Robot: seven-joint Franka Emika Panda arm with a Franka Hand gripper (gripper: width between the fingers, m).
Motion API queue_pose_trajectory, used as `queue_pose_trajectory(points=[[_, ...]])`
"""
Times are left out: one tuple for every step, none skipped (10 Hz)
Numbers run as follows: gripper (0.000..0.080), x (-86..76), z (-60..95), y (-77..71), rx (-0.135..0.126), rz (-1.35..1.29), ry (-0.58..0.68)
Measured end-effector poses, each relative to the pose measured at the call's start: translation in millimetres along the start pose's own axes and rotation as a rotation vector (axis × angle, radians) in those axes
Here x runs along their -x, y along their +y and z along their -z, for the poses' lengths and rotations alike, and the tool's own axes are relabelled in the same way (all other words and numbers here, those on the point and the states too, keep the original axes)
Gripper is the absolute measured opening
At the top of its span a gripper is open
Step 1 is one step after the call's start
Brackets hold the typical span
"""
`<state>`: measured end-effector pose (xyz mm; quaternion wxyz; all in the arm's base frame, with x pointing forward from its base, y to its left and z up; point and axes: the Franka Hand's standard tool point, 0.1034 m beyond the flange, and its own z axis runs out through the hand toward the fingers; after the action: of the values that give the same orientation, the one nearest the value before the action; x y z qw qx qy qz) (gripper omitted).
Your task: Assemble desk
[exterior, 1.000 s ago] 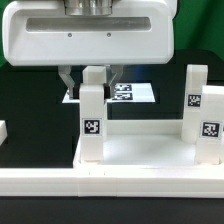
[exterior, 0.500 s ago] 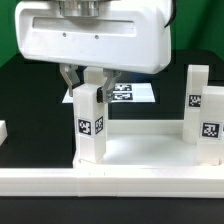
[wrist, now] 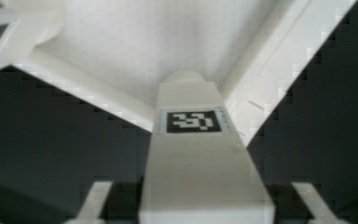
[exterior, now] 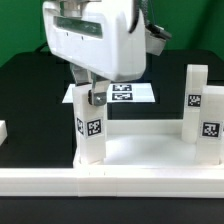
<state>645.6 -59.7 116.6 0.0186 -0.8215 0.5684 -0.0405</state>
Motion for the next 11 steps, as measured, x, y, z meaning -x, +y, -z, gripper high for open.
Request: queue_pose_trajectory(points=[[0.0290, -0.2, 0.0, 0.1, 0.000, -0.041, 0.000], [0.0290, -0.4, 0.0, 0.1, 0.000, -0.102, 0.000], [0.0290, -0.4, 0.0, 0.1, 0.000, -0.124, 0.000], [0.0290, -0.7, -0.2, 0.4, 0.001, -0.070, 0.001], [0.0471, -1.1, -0.2, 0.8, 0.001, 0.008, 0.001], [0.0596, -1.4, -0.3, 0.9, 0.002, 0.081, 0.002], [0.0596, -1.5, -0.3, 1.0, 0.002, 0.185, 0.002], [0.0637, -1.0, -0.3, 0.8, 0.003, 0.284, 0.002], [0.0637, -2.2, -0.4, 0.9, -0.001, 0.362, 0.004], [0.0648, -2.5, -0.4, 1.1, 0.001, 0.480, 0.005], [0.0648, -1.9, -0.2, 0.6, 0.002, 0.588, 0.006]])
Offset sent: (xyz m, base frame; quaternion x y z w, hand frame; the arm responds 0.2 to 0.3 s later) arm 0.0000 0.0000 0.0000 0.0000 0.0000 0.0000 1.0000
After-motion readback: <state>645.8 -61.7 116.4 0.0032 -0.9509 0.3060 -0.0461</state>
